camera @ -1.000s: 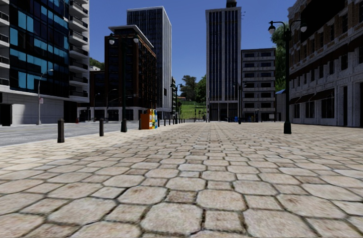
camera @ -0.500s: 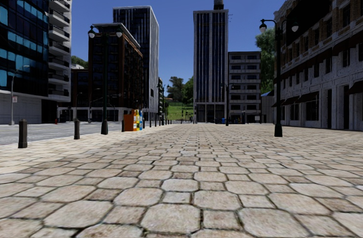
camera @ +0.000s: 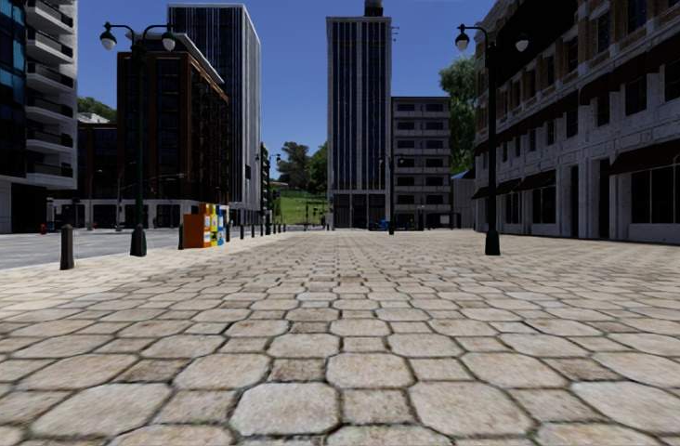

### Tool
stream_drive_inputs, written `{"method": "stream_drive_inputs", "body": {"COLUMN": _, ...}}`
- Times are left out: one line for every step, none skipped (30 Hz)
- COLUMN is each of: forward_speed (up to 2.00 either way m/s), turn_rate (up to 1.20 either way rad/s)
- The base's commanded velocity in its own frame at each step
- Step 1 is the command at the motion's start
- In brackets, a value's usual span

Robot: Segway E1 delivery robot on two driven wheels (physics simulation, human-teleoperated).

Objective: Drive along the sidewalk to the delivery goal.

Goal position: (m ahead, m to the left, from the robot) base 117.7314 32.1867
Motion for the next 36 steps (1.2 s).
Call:
{"method": "stream_drive_inputs", "body": {"forward_speed": 2.00, "turn_rate": 0.00}}
{"method": "stream_drive_inputs", "body": {"forward_speed": 2.00, "turn_rate": 0.00}}
{"method": "stream_drive_inputs", "body": {"forward_speed": 2.00, "turn_rate": 0.00}}
{"method": "stream_drive_inputs", "body": {"forward_speed": 2.00, "turn_rate": 0.00}}
{"method": "stream_drive_inputs", "body": {"forward_speed": 2.00, "turn_rate": 0.00}}
{"method": "stream_drive_inputs", "body": {"forward_speed": 2.00, "turn_rate": 0.00}}
{"method": "stream_drive_inputs", "body": {"forward_speed": 2.00, "turn_rate": 0.00}}
{"method": "stream_drive_inputs", "body": {"forward_speed": 2.00, "turn_rate": 0.00}}
{"method": "stream_drive_inputs", "body": {"forward_speed": 2.00, "turn_rate": 0.00}}
{"method": "stream_drive_inputs", "body": {"forward_speed": 2.00, "turn_rate": 0.00}}
{"method": "stream_drive_inputs", "body": {"forward_speed": 2.00, "turn_rate": 0.00}}
{"method": "stream_drive_inputs", "body": {"forward_speed": 2.00, "turn_rate": 0.00}}
{"method": "stream_drive_inputs", "body": {"forward_speed": 2.00, "turn_rate": 0.00}}
{"method": "stream_drive_inputs", "body": {"forward_speed": 2.00, "turn_rate": 0.00}}
{"method": "stream_drive_inputs", "body": {"forward_speed": 2.00, "turn_rate": 0.00}}
{"method": "stream_drive_inputs", "body": {"forward_speed": 2.00, "turn_rate": 0.00}}
{"method": "stream_drive_inputs", "body": {"forward_speed": 2.00, "turn_rate": 0.00}}
{"method": "stream_drive_inputs", "body": {"forward_speed": 2.00, "turn_rate": 0.00}}
{"method": "stream_drive_inputs", "body": {"forward_speed": 2.00, "turn_rate": 0.00}}
{"method": "stream_drive_inputs", "body": {"forward_speed": 2.00, "turn_rate": 0.00}}
{"method": "stream_drive_inputs", "body": {"forward_speed": 2.00, "turn_rate": 0.00}}
{"method": "stream_drive_inputs", "body": {"forward_speed": 2.00, "turn_rate": 0.00}}
{"method": "stream_drive_inputs", "body": {"forward_speed": 2.00, "turn_rate": 0.00}}
{"method": "stream_drive_inputs", "body": {"forward_speed": 2.00, "turn_rate": 0.00}}
{"method": "stream_drive_inputs", "body": {"forward_speed": 2.00, "turn_rate": 0.00}}
{"method": "stream_drive_inputs", "body": {"forward_speed": 2.00, "turn_rate": 0.00}}
{"method": "stream_drive_inputs", "body": {"forward_speed": 2.00, "turn_rate": 0.00}}
{"method": "stream_drive_inputs", "body": {"forward_speed": 2.00, "turn_rate": 0.00}}
{"method": "stream_drive_inputs", "body": {"forward_speed": 2.00, "turn_rate": 0.00}}
{"method": "stream_drive_inputs", "body": {"forward_speed": 2.00, "turn_rate": 0.00}}
{"method": "stream_drive_inputs", "body": {"forward_speed": 2.00, "turn_rate": 0.00}}
{"method": "stream_drive_inputs", "body": {"forward_speed": 2.00, "turn_rate": 0.00}}
{"method": "stream_drive_inputs", "body": {"forward_speed": 2.00, "turn_rate": 0.00}}
{"method": "stream_drive_inputs", "body": {"forward_speed": 2.00, "turn_rate": 0.00}}
{"method": "stream_drive_inputs", "body": {"forward_speed": 2.00, "turn_rate": 0.00}}
{"method": "stream_drive_inputs", "body": {"forward_speed": 2.00, "turn_rate": 0.00}}
